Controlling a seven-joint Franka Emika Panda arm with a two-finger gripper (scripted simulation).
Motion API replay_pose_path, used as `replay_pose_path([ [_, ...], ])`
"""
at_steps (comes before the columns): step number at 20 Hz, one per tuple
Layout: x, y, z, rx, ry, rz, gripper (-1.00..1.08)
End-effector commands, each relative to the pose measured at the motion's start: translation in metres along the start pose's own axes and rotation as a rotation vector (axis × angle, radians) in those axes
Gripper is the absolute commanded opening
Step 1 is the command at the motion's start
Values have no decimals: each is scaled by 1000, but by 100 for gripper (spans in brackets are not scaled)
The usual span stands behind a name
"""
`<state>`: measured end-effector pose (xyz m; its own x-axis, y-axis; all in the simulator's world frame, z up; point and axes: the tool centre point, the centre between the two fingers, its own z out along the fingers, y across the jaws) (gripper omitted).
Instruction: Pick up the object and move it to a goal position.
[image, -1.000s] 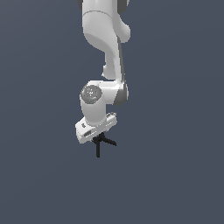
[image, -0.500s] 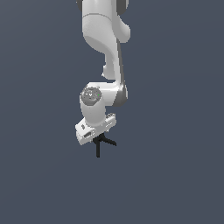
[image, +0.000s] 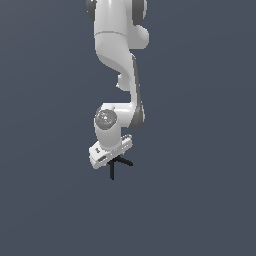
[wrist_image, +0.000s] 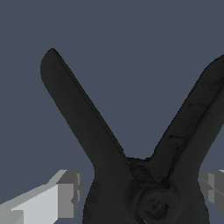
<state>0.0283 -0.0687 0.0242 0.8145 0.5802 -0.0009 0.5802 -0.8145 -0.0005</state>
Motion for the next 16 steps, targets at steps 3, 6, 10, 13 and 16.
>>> replay_pose_path([
  [3, 1, 1, 5, -1, 1, -1, 100],
  [6, 1, 1, 5, -1, 1, -1, -100],
  [10, 1, 1, 5, -1, 1, -1, -100],
  [13, 1, 1, 5, -1, 1, -1, -100],
  [16, 1, 1, 3, -1, 1, 0, -100],
])
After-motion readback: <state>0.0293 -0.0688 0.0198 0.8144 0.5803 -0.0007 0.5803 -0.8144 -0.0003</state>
